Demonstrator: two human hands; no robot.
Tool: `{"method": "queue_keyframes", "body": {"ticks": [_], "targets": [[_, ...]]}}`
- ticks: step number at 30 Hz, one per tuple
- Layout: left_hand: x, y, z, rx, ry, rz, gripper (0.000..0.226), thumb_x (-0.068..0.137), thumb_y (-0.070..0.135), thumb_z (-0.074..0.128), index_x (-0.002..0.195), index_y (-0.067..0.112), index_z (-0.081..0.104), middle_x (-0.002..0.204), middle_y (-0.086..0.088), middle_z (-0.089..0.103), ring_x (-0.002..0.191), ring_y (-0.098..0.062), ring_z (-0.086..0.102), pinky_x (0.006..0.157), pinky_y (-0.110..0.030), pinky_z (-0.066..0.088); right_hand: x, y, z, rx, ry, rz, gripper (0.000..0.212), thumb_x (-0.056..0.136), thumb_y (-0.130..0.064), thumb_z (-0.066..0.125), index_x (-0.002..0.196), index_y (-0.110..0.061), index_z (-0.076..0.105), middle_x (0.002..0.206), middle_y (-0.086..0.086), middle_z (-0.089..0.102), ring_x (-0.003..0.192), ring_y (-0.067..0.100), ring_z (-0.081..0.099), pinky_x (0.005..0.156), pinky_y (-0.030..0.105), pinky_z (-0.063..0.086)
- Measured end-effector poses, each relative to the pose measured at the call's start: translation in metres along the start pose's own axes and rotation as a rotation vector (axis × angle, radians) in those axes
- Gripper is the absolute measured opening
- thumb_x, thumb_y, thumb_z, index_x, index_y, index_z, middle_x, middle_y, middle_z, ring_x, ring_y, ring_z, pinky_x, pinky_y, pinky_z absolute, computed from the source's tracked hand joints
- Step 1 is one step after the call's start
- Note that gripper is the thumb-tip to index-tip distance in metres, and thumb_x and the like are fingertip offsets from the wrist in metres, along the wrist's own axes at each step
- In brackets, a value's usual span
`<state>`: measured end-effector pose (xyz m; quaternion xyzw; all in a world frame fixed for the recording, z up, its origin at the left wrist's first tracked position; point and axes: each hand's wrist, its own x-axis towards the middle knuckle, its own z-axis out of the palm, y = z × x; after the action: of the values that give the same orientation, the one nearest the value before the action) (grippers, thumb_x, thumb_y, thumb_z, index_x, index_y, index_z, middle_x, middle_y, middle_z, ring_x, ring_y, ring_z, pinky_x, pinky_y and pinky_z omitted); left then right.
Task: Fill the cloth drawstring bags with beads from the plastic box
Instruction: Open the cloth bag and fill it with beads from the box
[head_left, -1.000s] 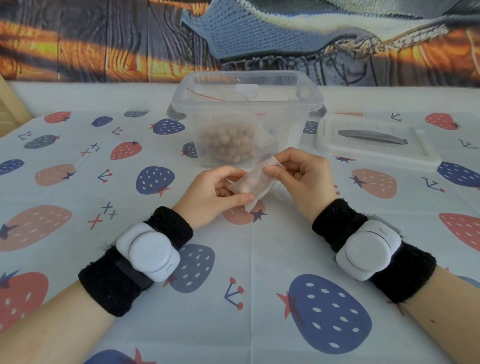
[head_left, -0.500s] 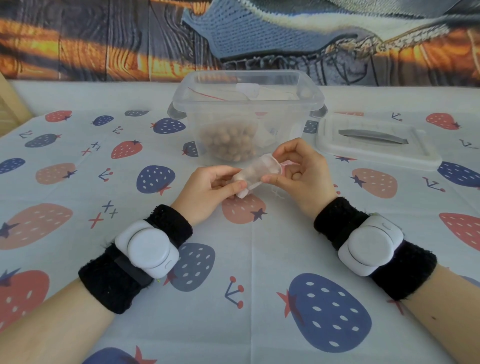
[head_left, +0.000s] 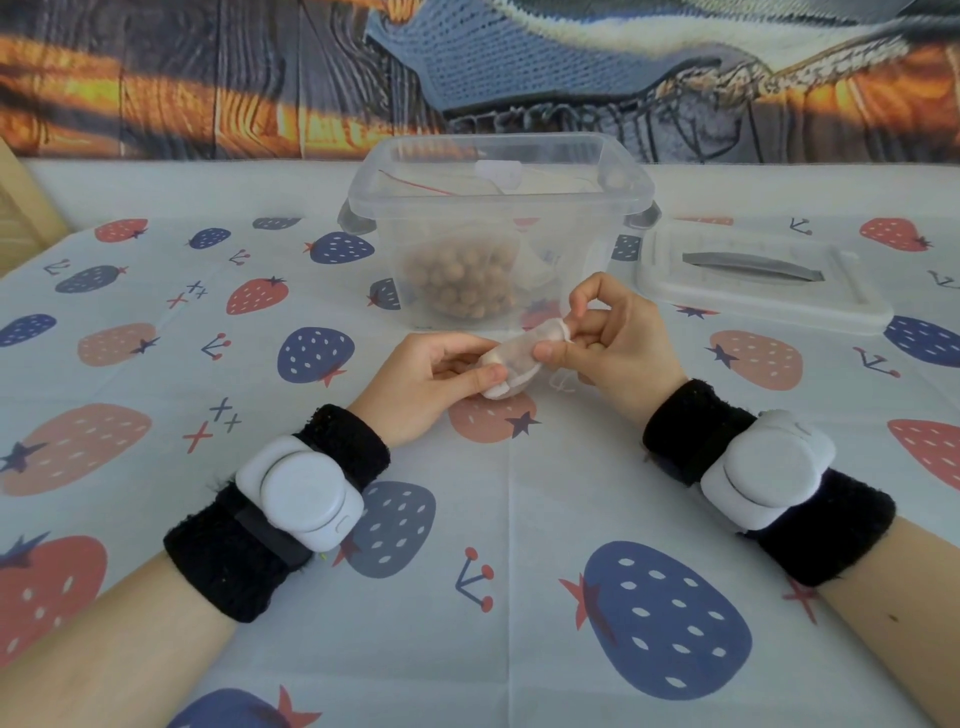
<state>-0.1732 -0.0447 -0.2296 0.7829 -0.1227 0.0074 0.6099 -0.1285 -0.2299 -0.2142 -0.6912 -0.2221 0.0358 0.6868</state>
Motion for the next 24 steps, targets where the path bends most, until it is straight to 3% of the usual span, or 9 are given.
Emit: {"method": "queue_keyframes", "body": {"ticks": [5,9,14,16,19,22,24], "targets": [[0.002,-0.005,-0.001,0.031,0.037,0.004,0.018,0.084,0.008,0.064,0.099,0.019,0.065,0.092,0.002,0.069,0.084,-0.004,0.065,0.077,-0.016,0.050,0.000,0.005,-0.001,0.009,0.005,0.014,0.039,0.079,0.010,0.064,0.072,-0.014,0.035,0.043,-0.011,0.055,0.033,0.000,0.033,0.037,0.010,0.028],[0.004,-0.008,-0.003,0.019,0.092,-0.018,0.012,0.087,0.008,0.060,0.099,0.009,0.064,0.087,-0.005,0.067,0.075,-0.004,0.064,0.070,-0.015,0.049,-0.002,0.006,0.001,-0.118,0.030,-0.048,0.045,0.066,0.003,0.079,0.073,-0.016,0.039,0.052,-0.013,0.053,0.039,0.003,0.025,0.041,0.011,0.027],[0.003,-0.007,-0.003,0.014,0.081,-0.023,0.011,0.087,0.011,0.060,0.097,0.011,0.064,0.087,-0.006,0.068,0.075,-0.006,0.065,0.072,-0.016,0.050,-0.003,0.005,0.004,-0.249,0.003,-0.080,0.048,0.060,-0.006,0.085,0.075,-0.023,0.042,0.088,0.021,0.064,0.042,0.007,0.022,0.043,0.015,0.027],[0.002,-0.006,-0.003,0.008,0.063,-0.029,0.012,0.087,0.013,0.060,0.099,0.015,0.063,0.086,-0.004,0.069,0.075,-0.007,0.066,0.073,-0.016,0.050,-0.003,0.005,0.005,-0.251,0.022,-0.092,0.046,0.061,-0.004,0.084,0.074,-0.023,0.044,0.082,0.026,0.063,0.044,0.007,0.024,0.045,0.015,0.027],[0.002,-0.003,-0.002,0.017,0.059,-0.023,0.016,0.090,0.011,0.058,0.106,0.014,0.060,0.084,-0.005,0.070,0.071,-0.006,0.065,0.071,-0.015,0.047,-0.003,0.006,0.003,-0.220,0.067,-0.103,0.043,0.064,0.000,0.081,0.070,-0.020,0.044,0.059,0.014,0.054,0.046,0.010,0.026,0.046,0.015,0.027],[0.000,0.000,-0.001,0.007,0.070,-0.016,0.019,0.089,0.013,0.058,0.108,0.012,0.060,0.087,-0.004,0.069,0.073,-0.007,0.065,0.070,-0.015,0.048,-0.004,0.005,0.003,-0.223,0.077,-0.127,0.043,0.067,0.001,0.080,0.067,-0.018,0.041,0.059,0.018,0.048,0.047,0.012,0.026,0.046,0.016,0.027],[-0.001,0.002,0.000,-0.018,0.082,-0.022,0.030,0.082,0.022,0.064,0.109,0.011,0.060,0.095,-0.003,0.069,0.079,-0.010,0.066,0.072,-0.018,0.050,-0.004,0.004,0.004,-0.218,0.087,-0.140,0.044,0.069,0.004,0.077,0.068,-0.017,0.039,0.058,0.006,0.045,0.044,0.005,0.026,0.044,0.012,0.027]]}}
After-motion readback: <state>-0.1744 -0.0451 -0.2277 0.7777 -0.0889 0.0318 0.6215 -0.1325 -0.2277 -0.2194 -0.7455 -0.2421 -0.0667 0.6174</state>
